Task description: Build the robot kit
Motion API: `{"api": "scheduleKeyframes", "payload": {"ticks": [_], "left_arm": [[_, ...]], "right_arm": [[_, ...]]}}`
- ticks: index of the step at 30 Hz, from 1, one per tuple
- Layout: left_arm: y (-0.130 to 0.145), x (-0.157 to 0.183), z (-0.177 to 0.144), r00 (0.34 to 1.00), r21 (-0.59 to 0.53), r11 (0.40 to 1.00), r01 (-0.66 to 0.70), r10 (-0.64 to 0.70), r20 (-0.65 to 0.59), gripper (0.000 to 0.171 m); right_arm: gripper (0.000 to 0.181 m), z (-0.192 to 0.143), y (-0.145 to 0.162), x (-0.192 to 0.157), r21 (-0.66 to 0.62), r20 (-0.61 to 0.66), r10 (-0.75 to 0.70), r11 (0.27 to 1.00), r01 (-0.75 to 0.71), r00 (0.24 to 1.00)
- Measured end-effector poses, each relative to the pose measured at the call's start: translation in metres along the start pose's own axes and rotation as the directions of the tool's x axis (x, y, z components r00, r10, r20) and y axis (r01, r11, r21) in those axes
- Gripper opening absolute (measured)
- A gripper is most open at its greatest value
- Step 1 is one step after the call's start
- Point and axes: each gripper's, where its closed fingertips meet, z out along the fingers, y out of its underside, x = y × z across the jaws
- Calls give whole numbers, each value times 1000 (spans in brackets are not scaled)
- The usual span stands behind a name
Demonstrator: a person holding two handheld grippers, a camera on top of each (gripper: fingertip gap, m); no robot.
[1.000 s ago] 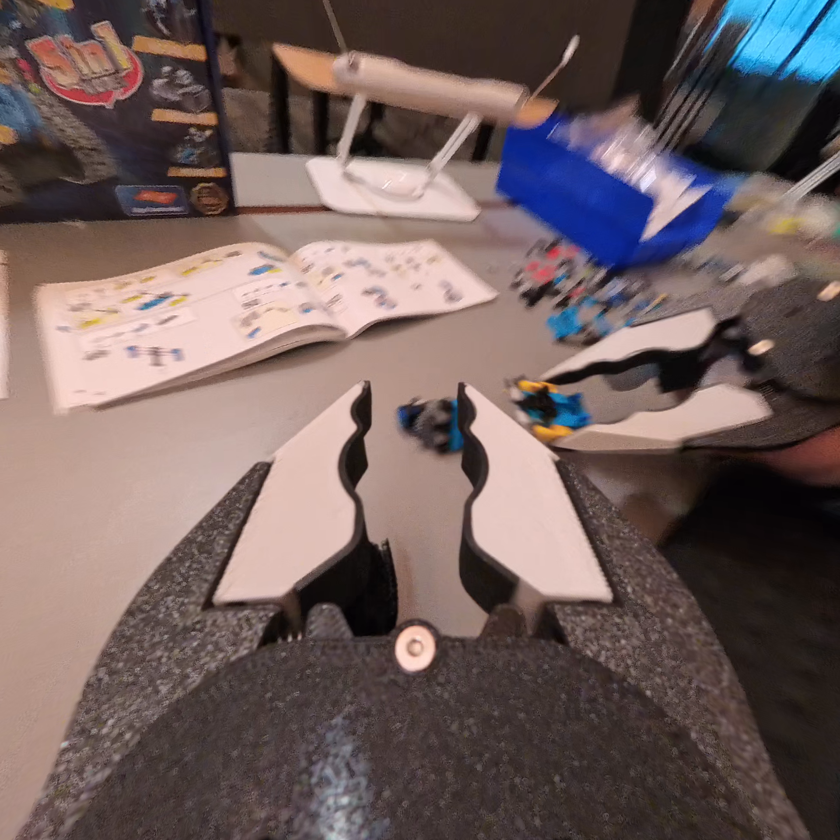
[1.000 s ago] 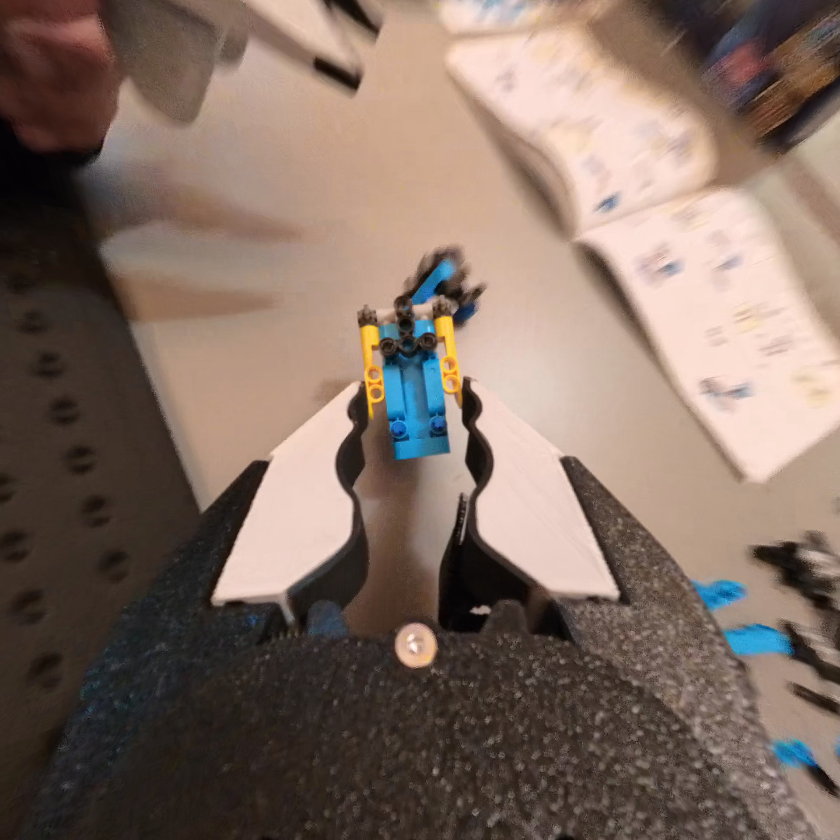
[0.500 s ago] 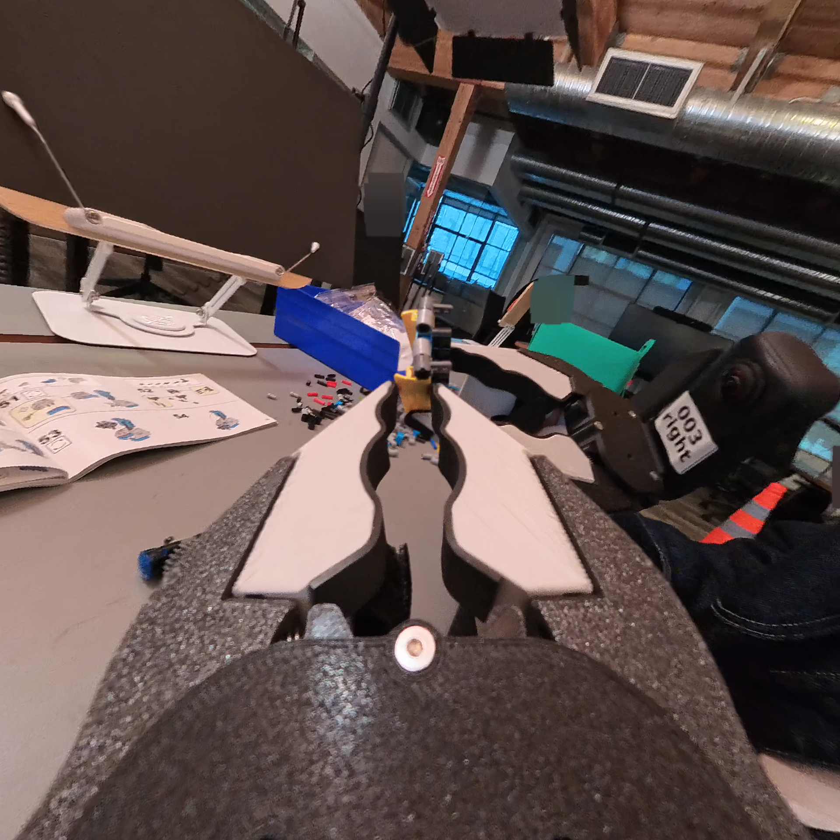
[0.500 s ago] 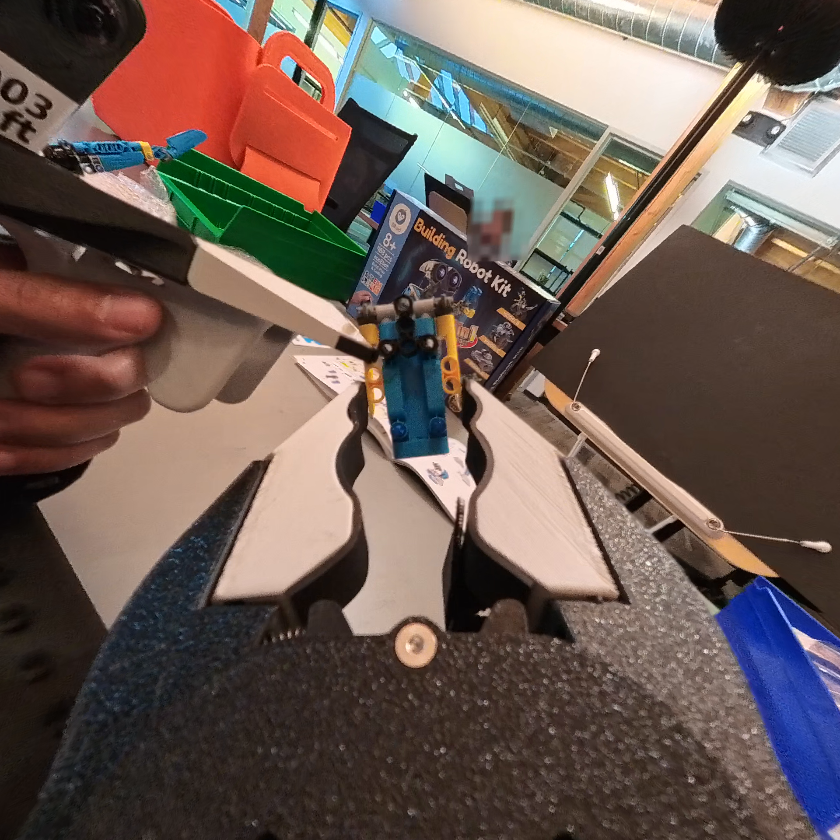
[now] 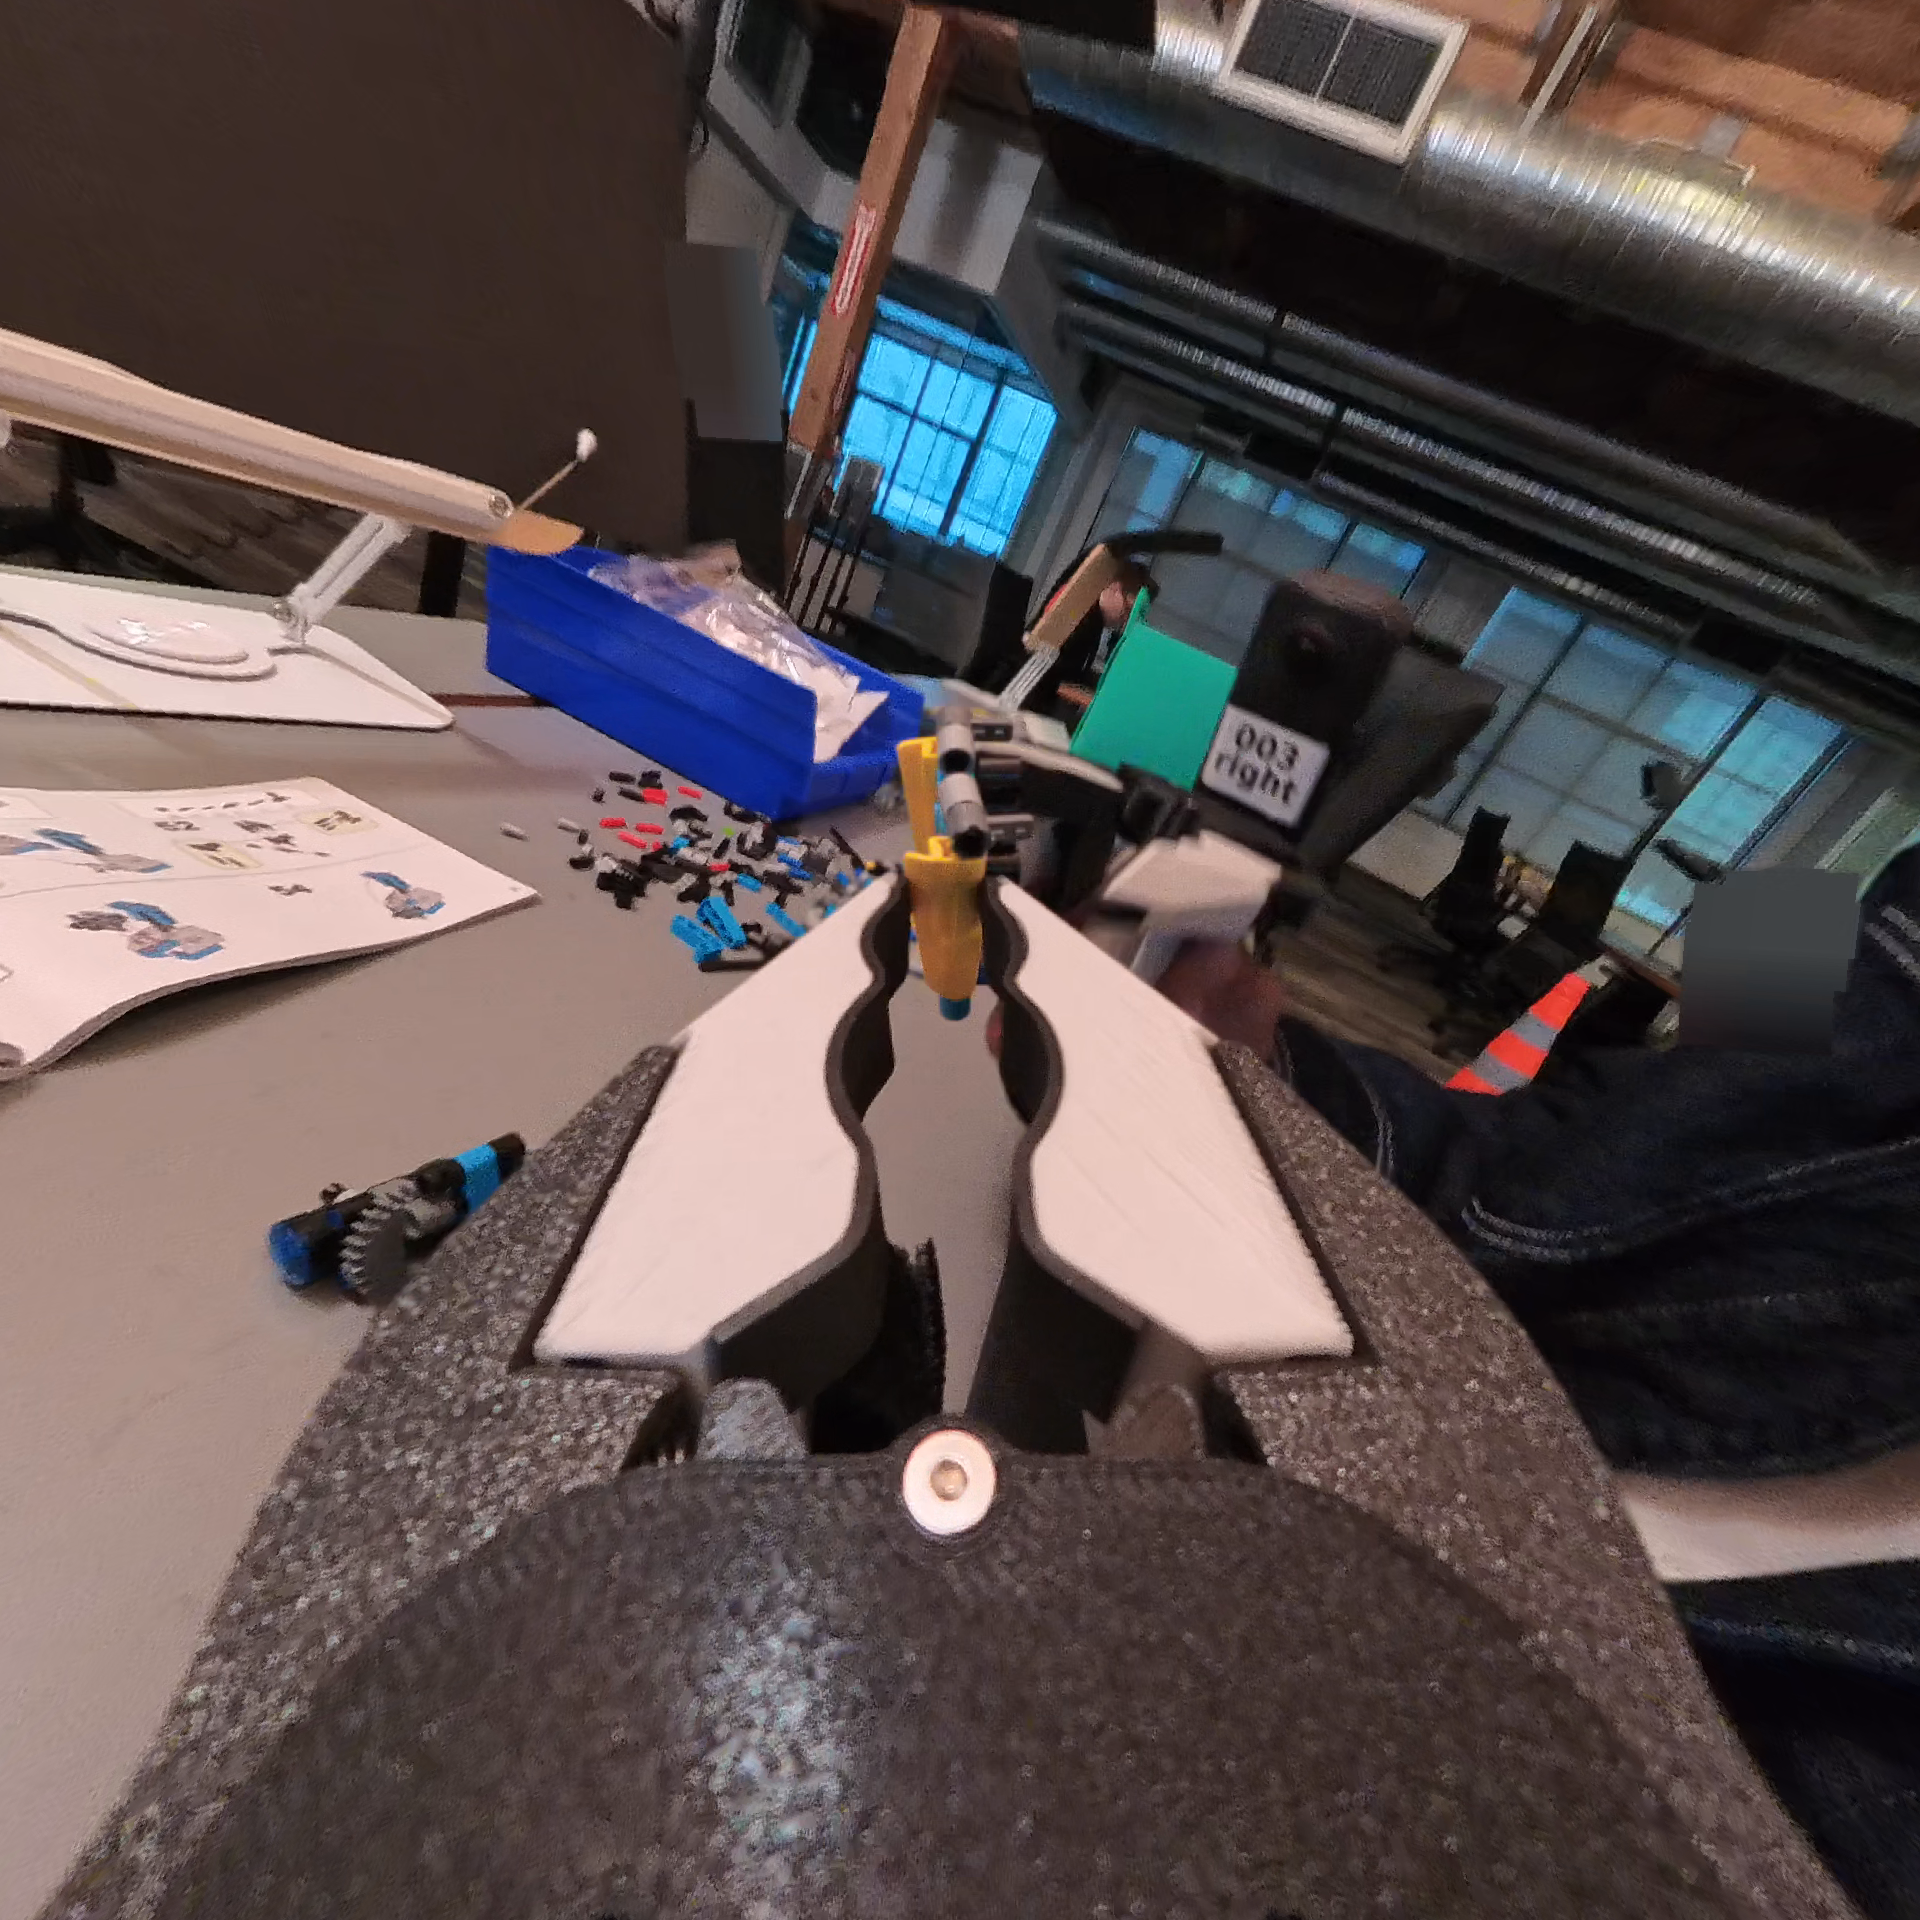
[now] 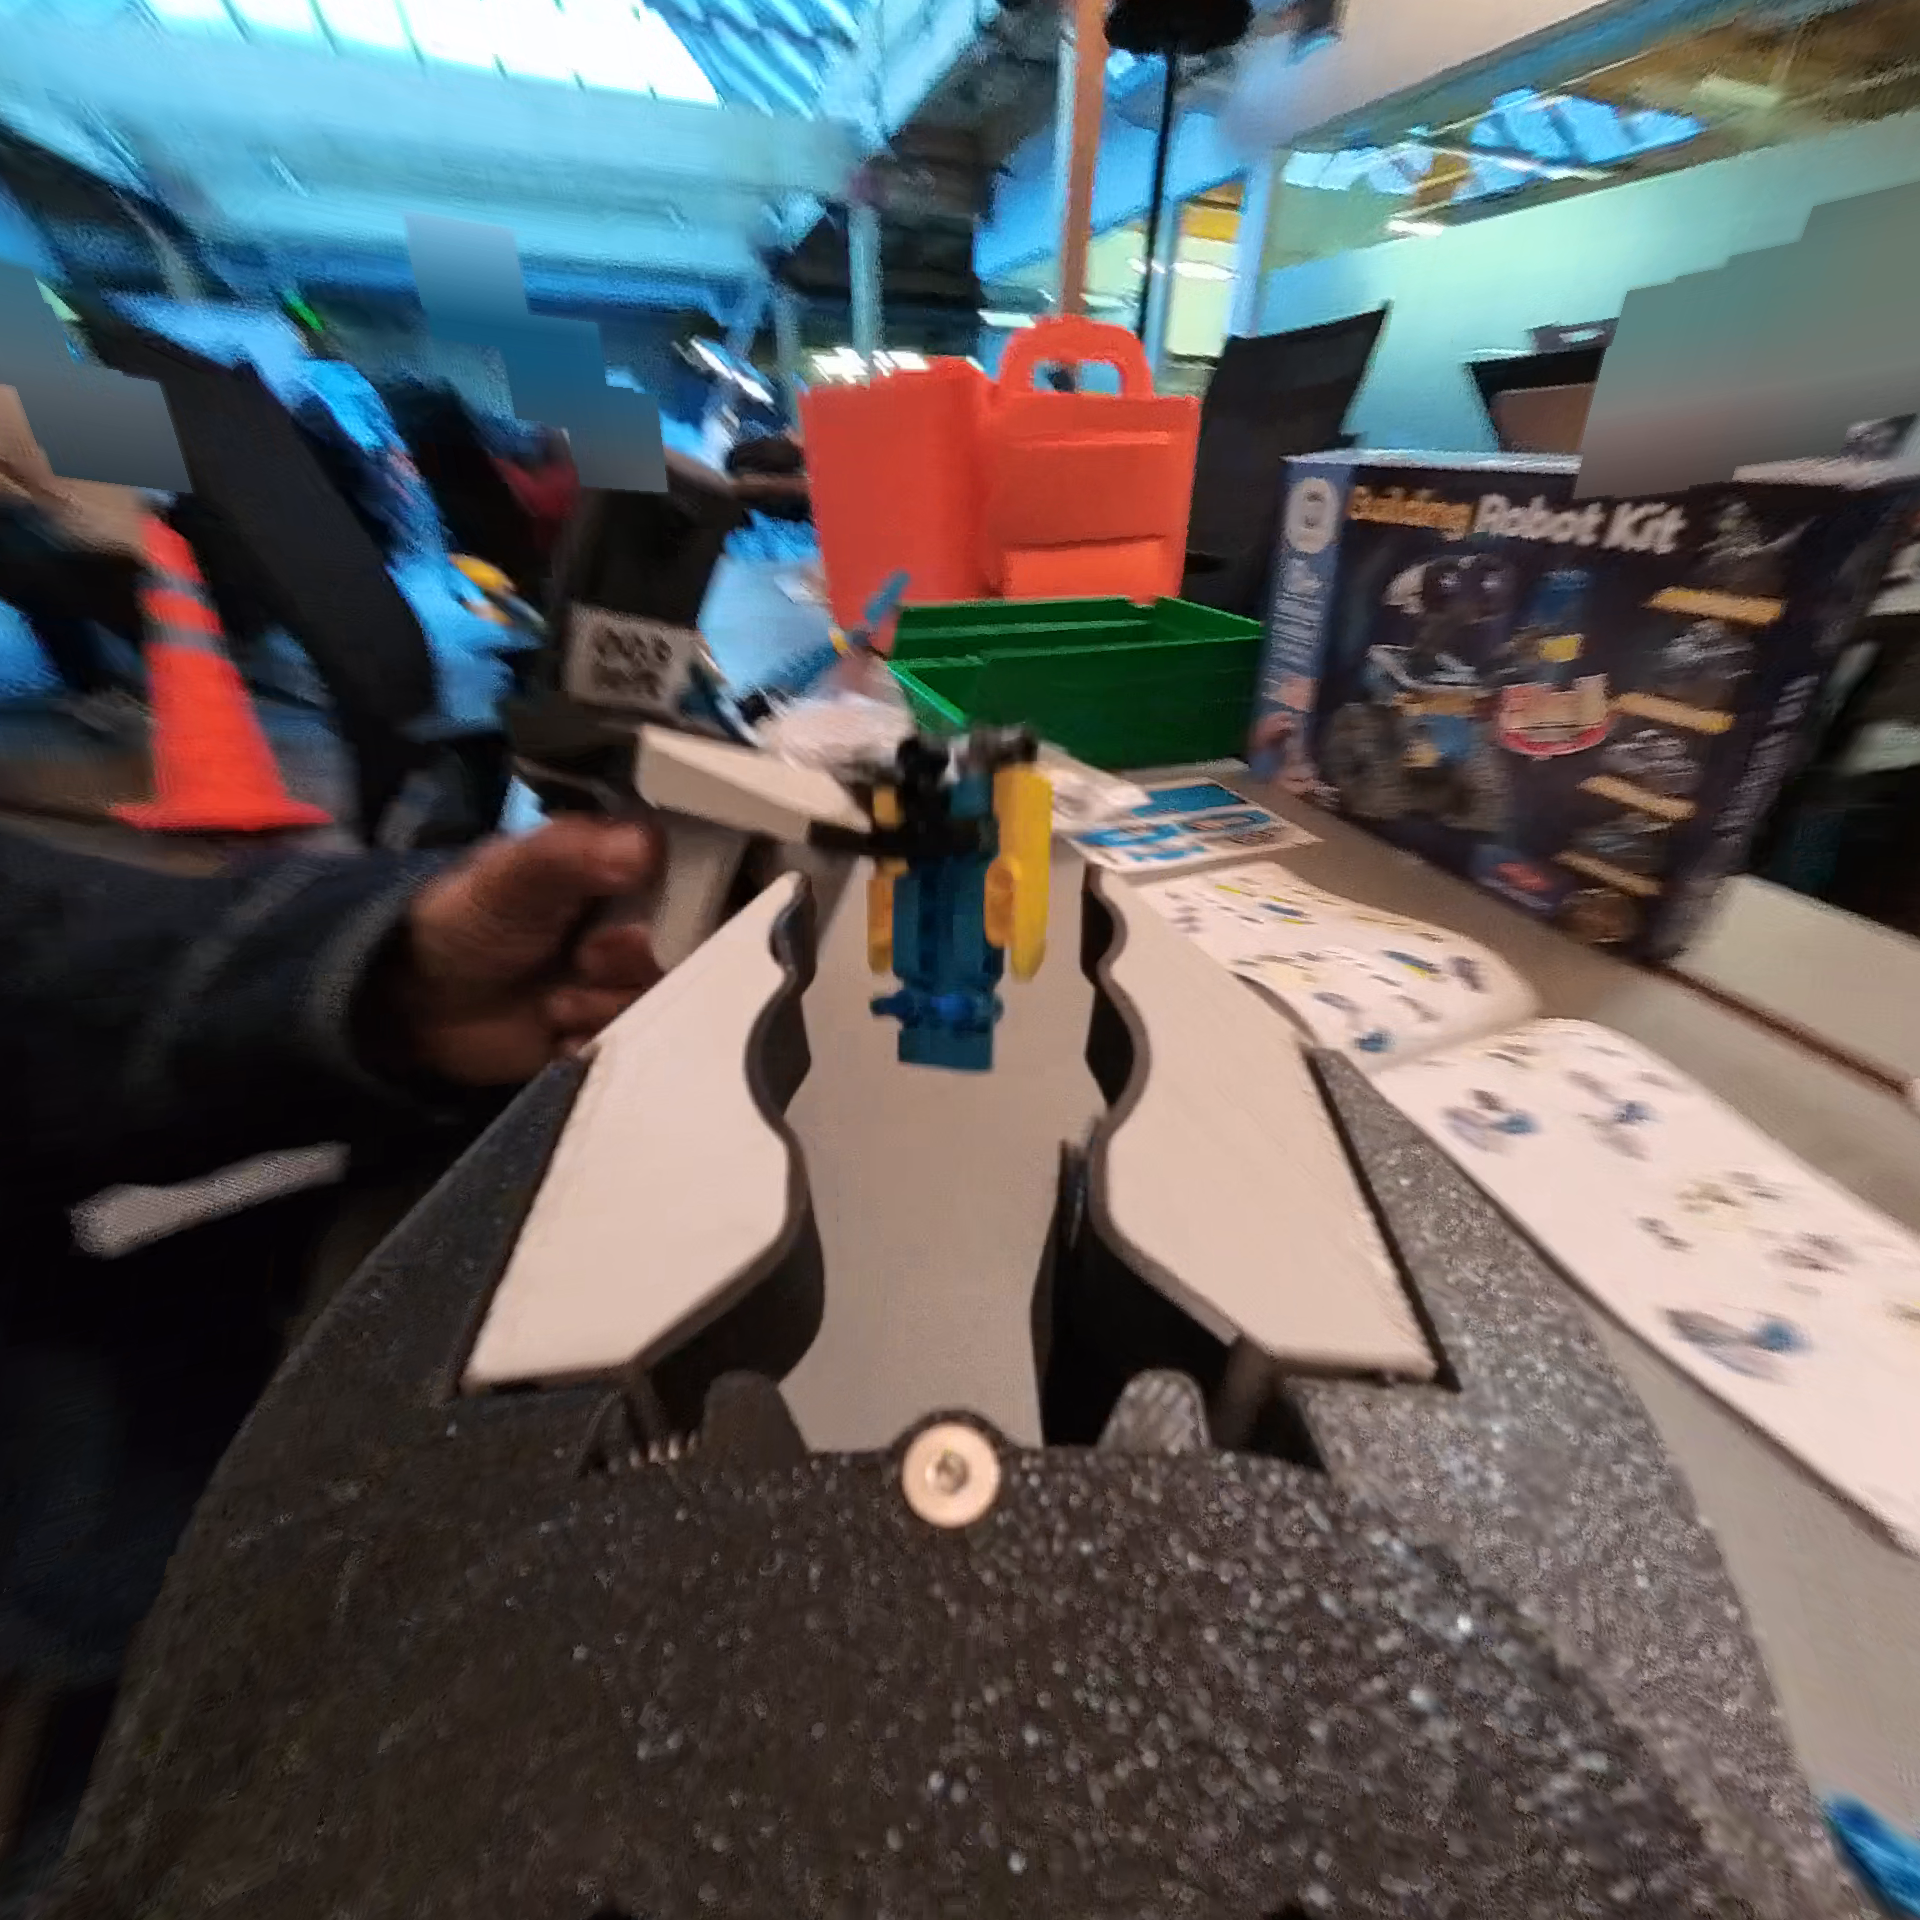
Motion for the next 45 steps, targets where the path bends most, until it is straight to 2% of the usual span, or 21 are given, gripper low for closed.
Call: {"api": "scheduleKeyframes", "payload": {"ticks": [2, 4, 6, 12, 20, 23, 28, 30, 32, 35, 38, 45], "left_arm": [[6, 6, -1, 999, -43, 998, -37, 36, -33, 13], [13, 9, -1, 995, -92, 992, -86, 82, -48, 13], [21, 15, -1, 992, -135, 986, -95, 83, -94, 13], [24, 30, -1, 981, -144, 985, -99, 73, -179, 13], [24, 49, -5, 955, -144, 984, -101, 56, -290, 12], [25, 55, -7, 944, -144, 984, -103, 51, -326, 12], [25, 53, -7, 946, -148, 984, -97, 45, -321, 12], [28, 48, -6, 953, -164, 981, -102, 49, -299, 12], [29, 48, -8, 951, -172, 979, -109, 53, -304, 12], [30, 55, -11, 936, -179, 978, -109, 41, -349, 12], [25, 65, -15, 913, -156, 983, -92, 21, -408, 12], [23, 80, -20, 862, -155, 987, -43, -42, -505, 11]], "right_arm": [[45, -8, -11, -2, 60, 114, 132, 988, -139, 985], [38, -11, -5, -11, 3, 226, 208, 977, -215, 952], [35, -12, 3, -12, -49, 254, 246, 969, -241, 935], [24, -17, 0, -24, -65, 352, 295, 955, -291, 889], [19, -26, -9, -42, -125, 515, 425, 897, -425, 745], [12, -29, -10, -47, -147, 555, 455, 877, -457, 696], [13, -28, -10, -47, -129, 543, 425, 894, -428, 724], [13, -25, -6, -42, -114, 501, 393, 913, -391, 771], [13, -25, -4, -43, -129, 503, 401, 911, -392, 766], [13, -27, -4, -50, -192, 555, 478, 870, -455, 681], [13, -34, -6, -62, -310, 630, 613, 761, -570, 476], [12, -38, -16, -74, -335, 689, 618, 734, -591, 378]]}}
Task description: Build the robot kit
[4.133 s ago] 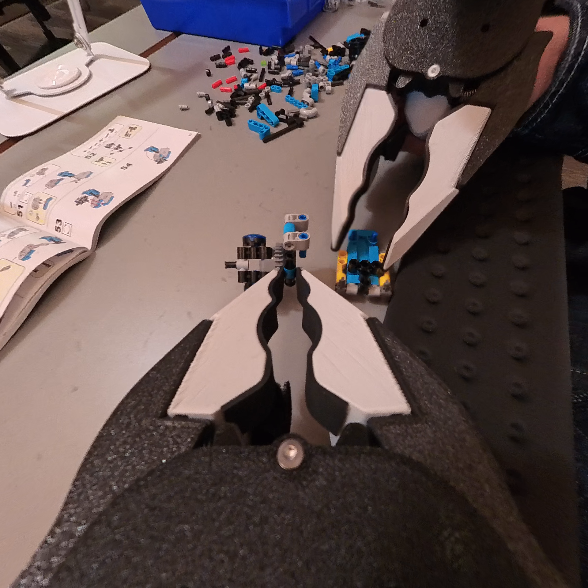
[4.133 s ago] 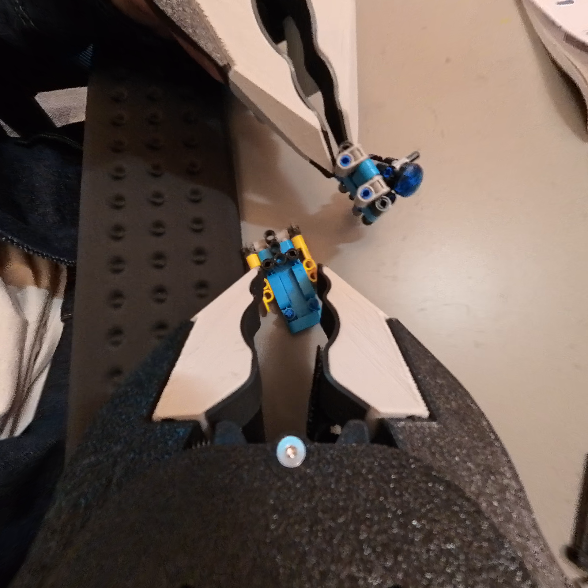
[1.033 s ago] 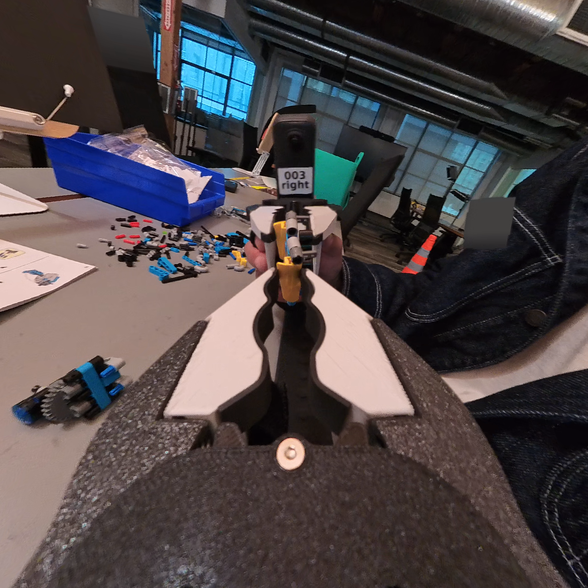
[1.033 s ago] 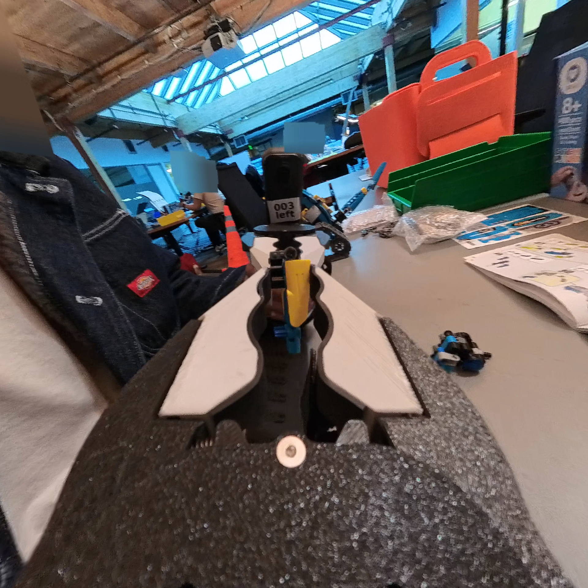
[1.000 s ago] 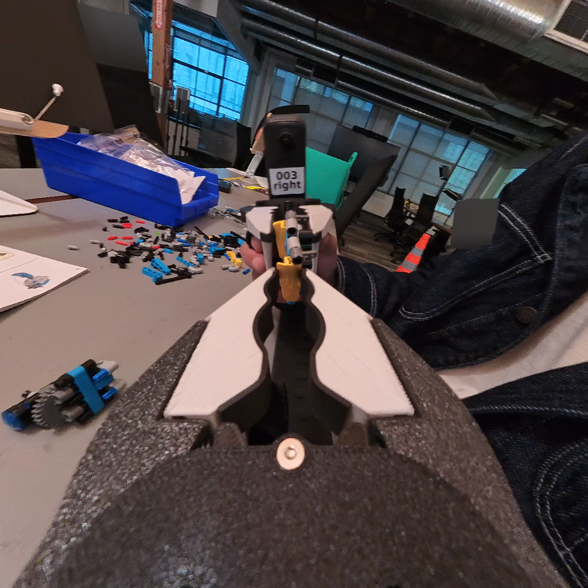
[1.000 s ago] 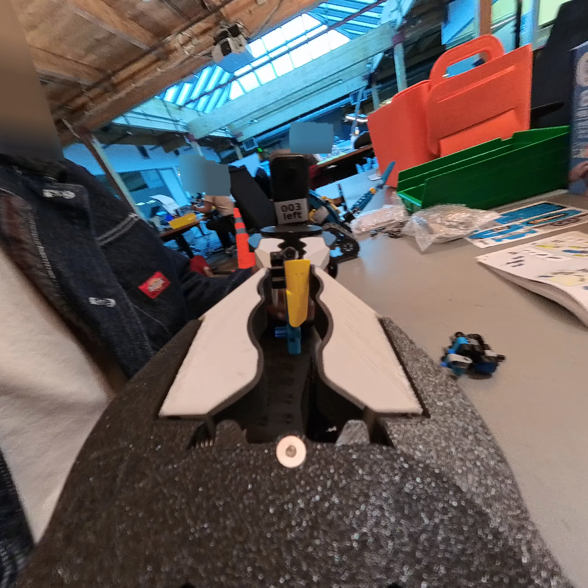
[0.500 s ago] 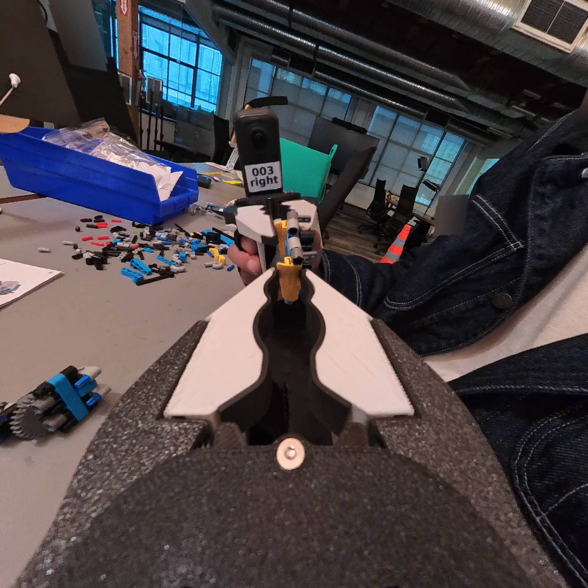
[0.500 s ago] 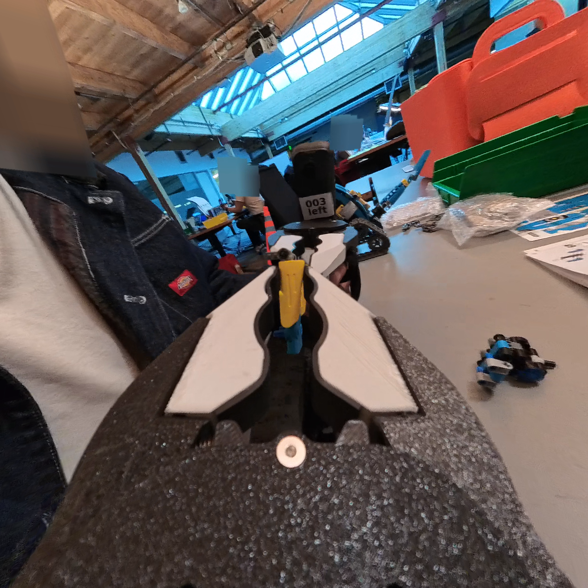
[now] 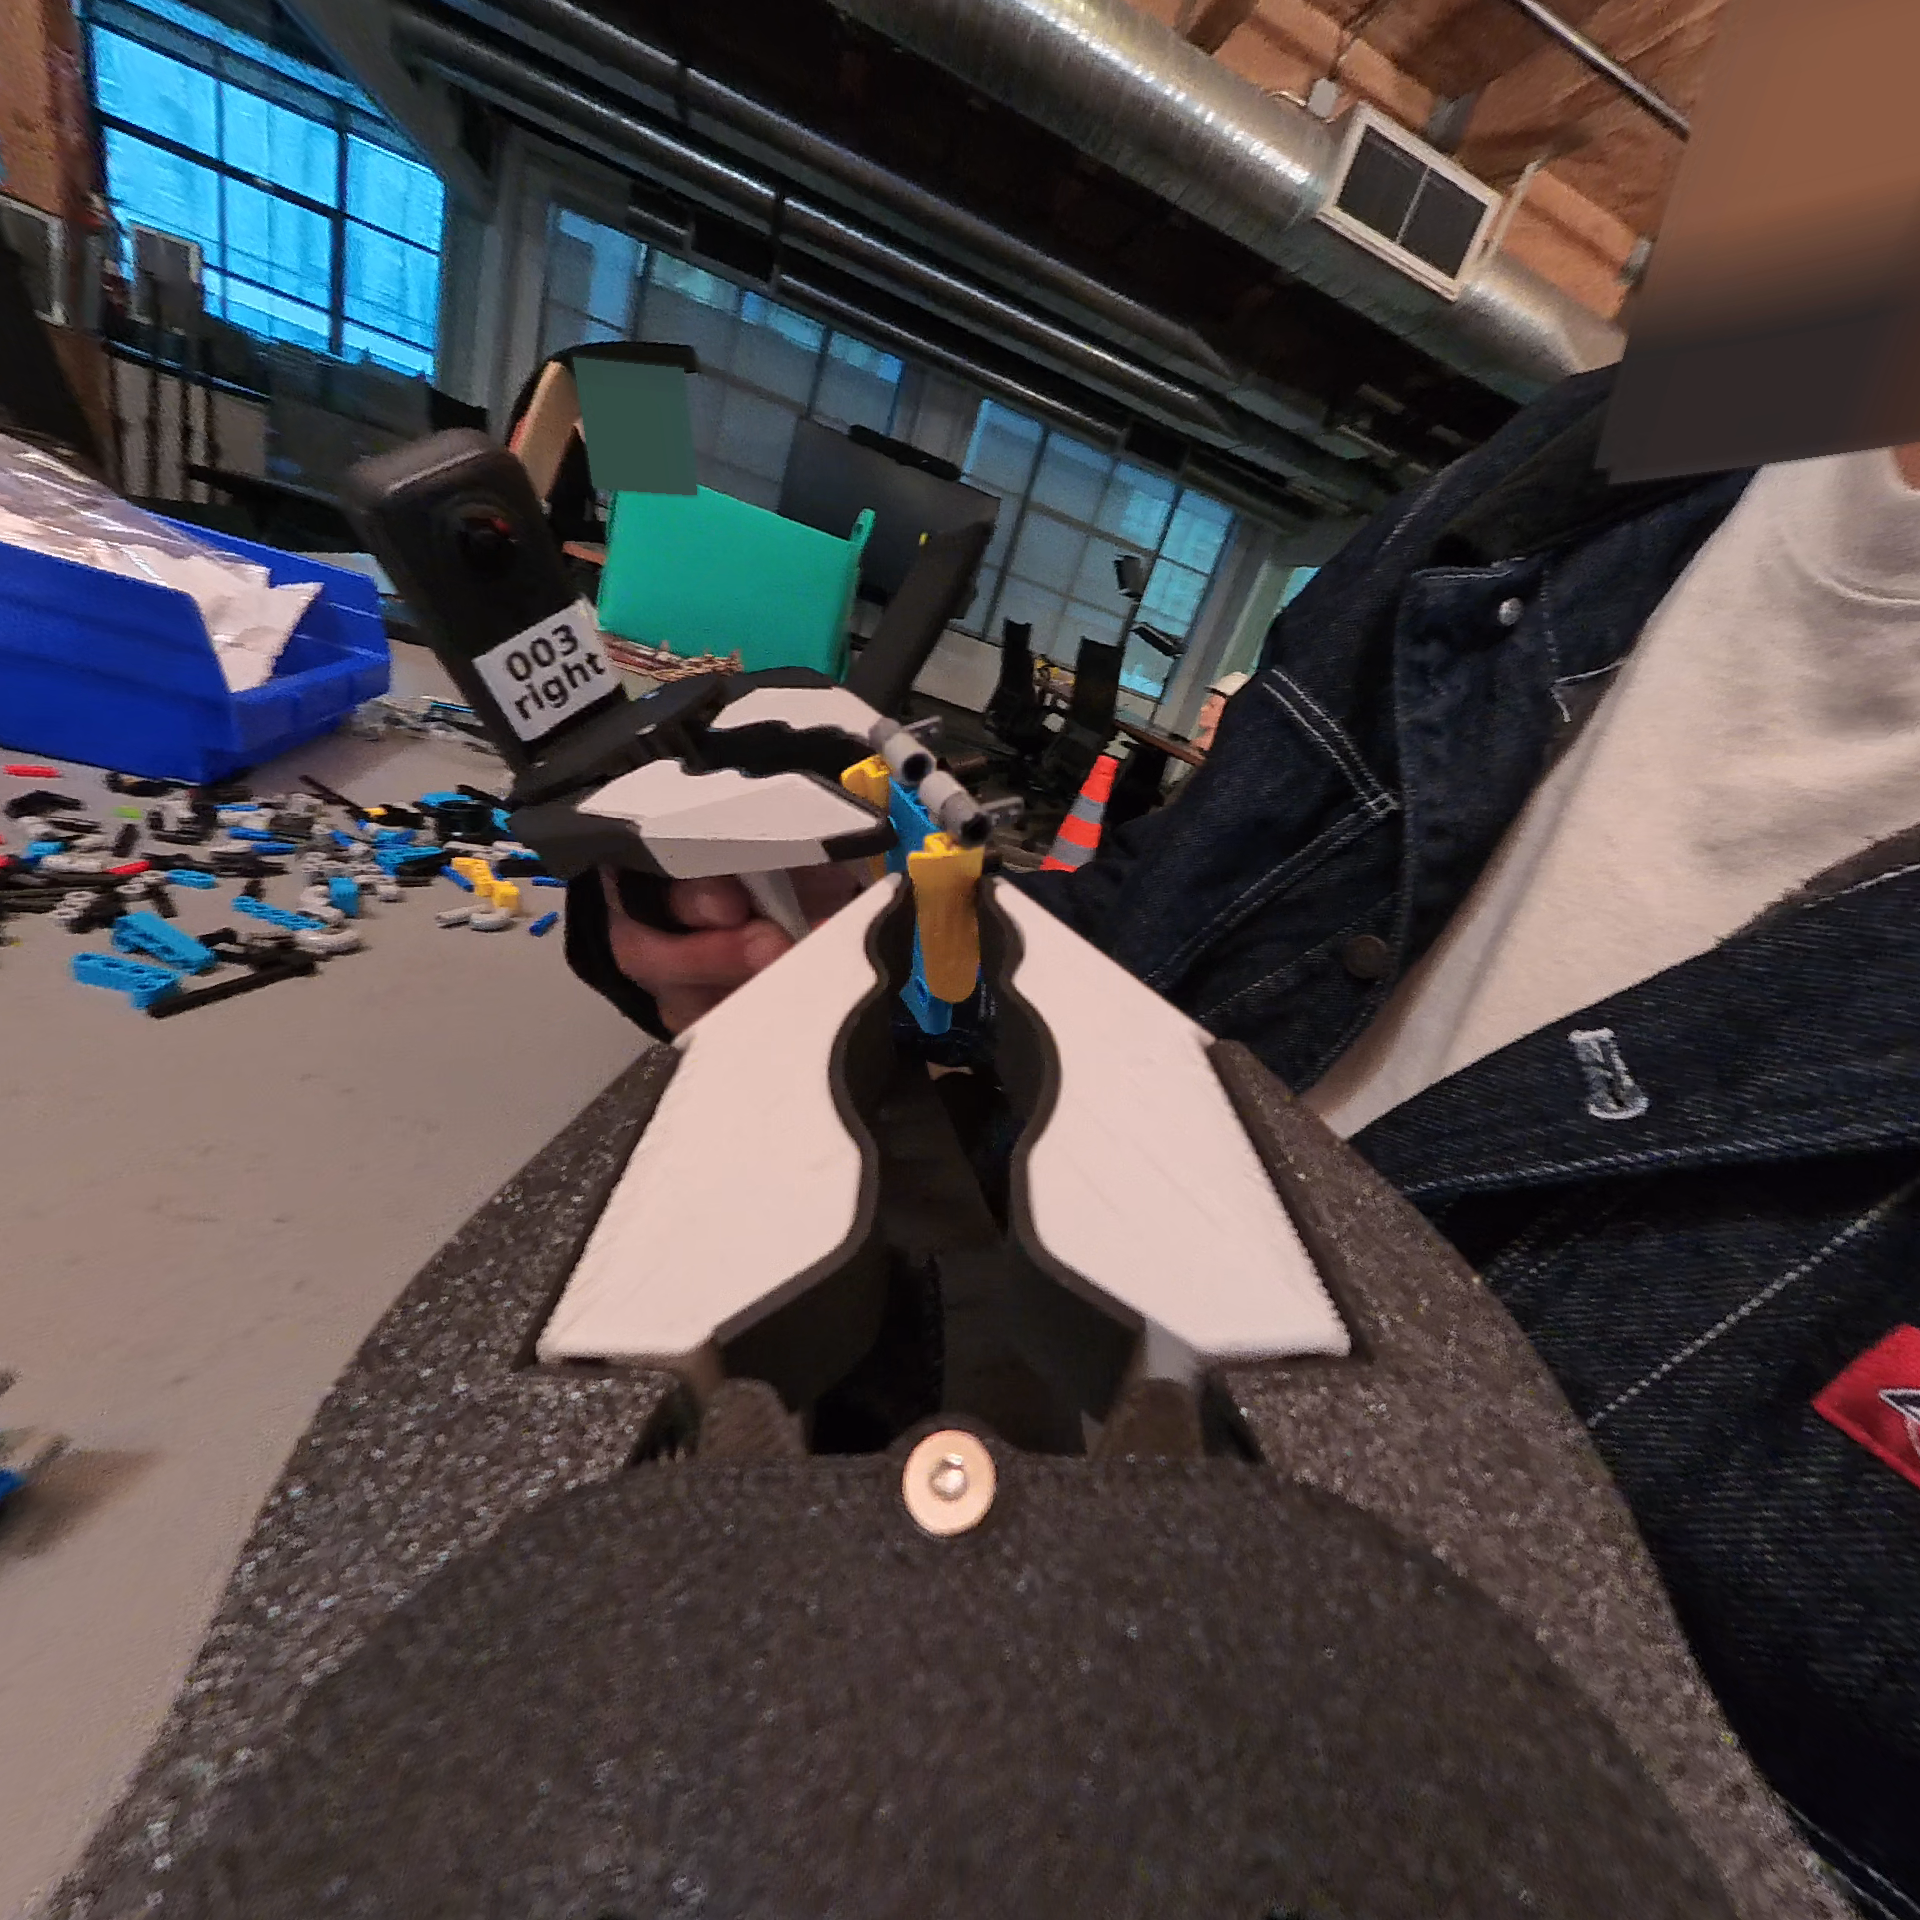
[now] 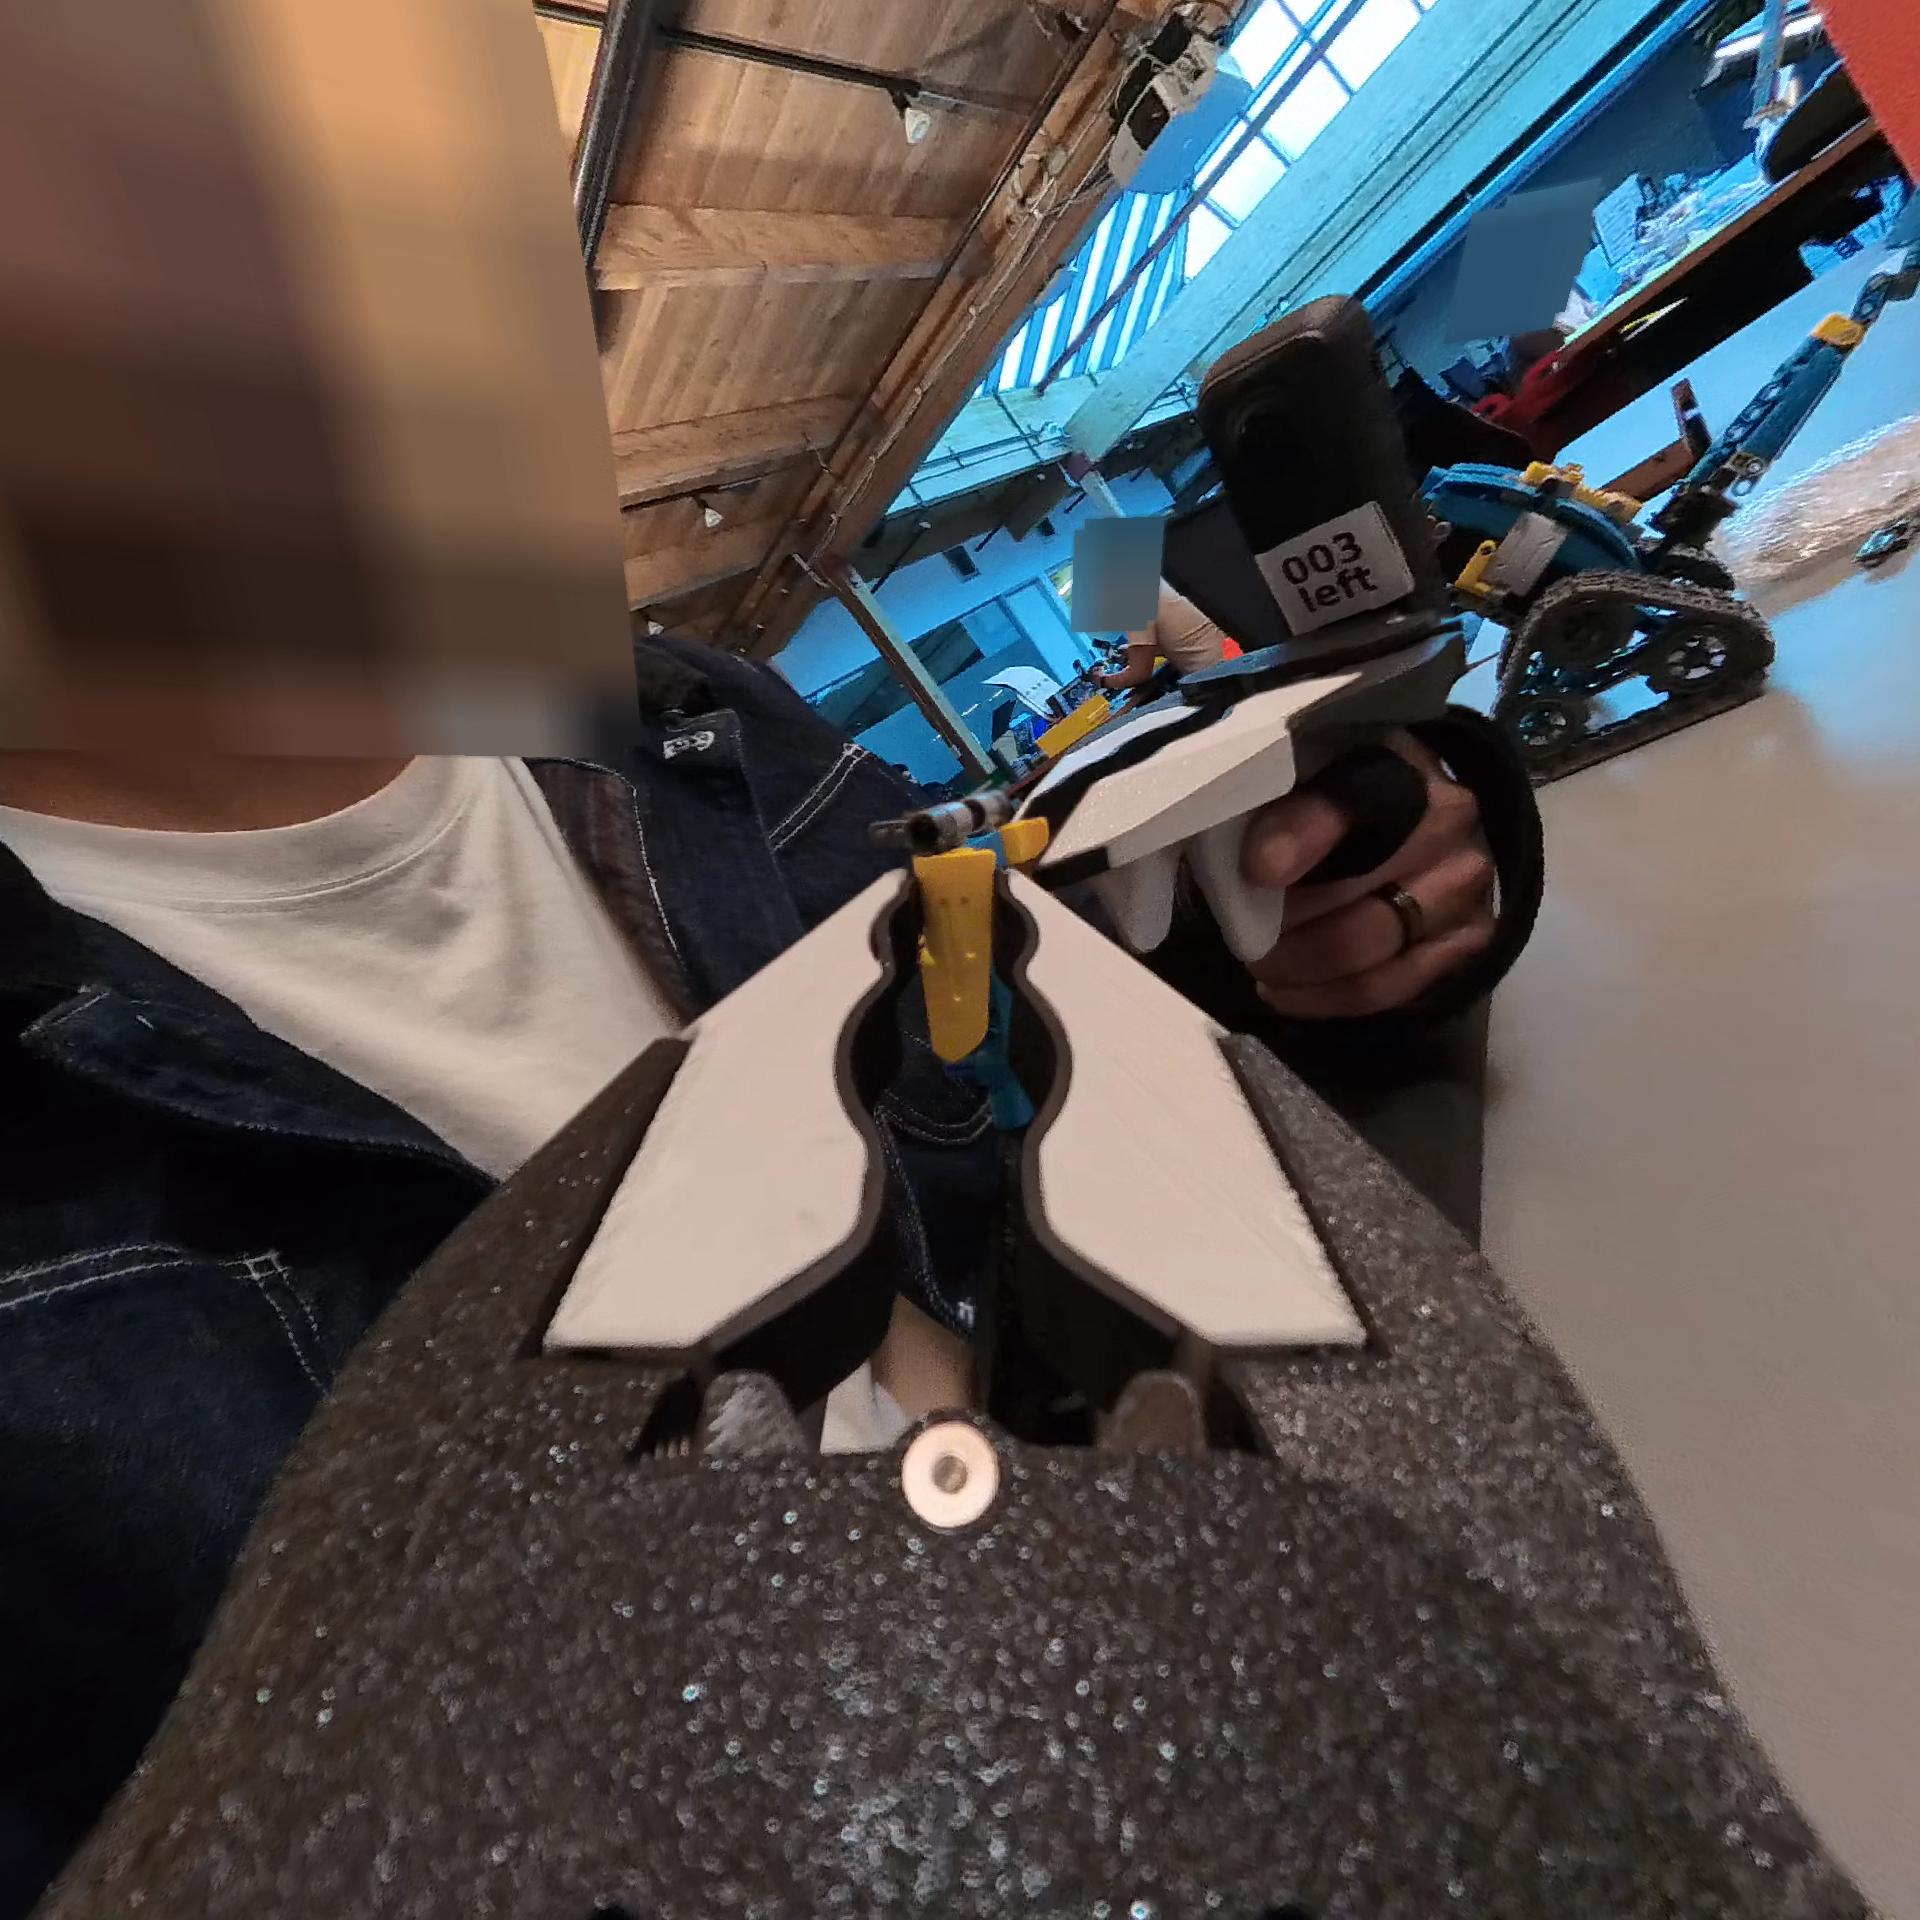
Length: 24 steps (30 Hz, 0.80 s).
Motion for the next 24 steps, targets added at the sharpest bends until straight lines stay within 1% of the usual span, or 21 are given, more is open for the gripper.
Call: {"api": "scheduleKeyframes", "payload": {"ticks": [4, 5, 6, 8, 11, 15, 19, 24], "left_arm": [[-3, -17, -2, 994, 18, 1000, -13, 11, 108, 14], [-4, -22, -4, 991, 25, 1000, -9, 5, 137, 20], [-5, -24, -5, 989, 33, 999, -2, -2, 146, 23], [-5, -26, -5, 987, 35, 999, -8, 2, 161, 23], [-3, -31, -5, 980, 19, 999, -28, 24, 196, 23], [-8, -32, -9, 979, 48, 998, -27, 17, 201, 18], [-4, -30, -7, 982, 29, 999, -23, 17, 188, 15], [-4, -20, -5, 993, 29, 1000, 9, -12, 118, 14]], "right_arm": [[12, -7, -8, 10, 35, -82, -39, 999, 42, 996], [12, -9, -10, 13, 44, -107, -50, 998, 55, 993], [12, -10, -11, 14, 51, -114, -50, 997, 56, 992], [12, -12, -13, 20, 57, -151, -50, 997, 60, 987], [12, -13, -12, 23, 54, -165, -42, 997, 52, 985], [12, -12, -10, 26, 44, -178, -45, 998, 53, 983], [12, -12, -11, 23, 52, -160, -39, 997, 48, 986], [12, -8, -8, 17, 37, -111, -30, 999, 34, 993]]}}
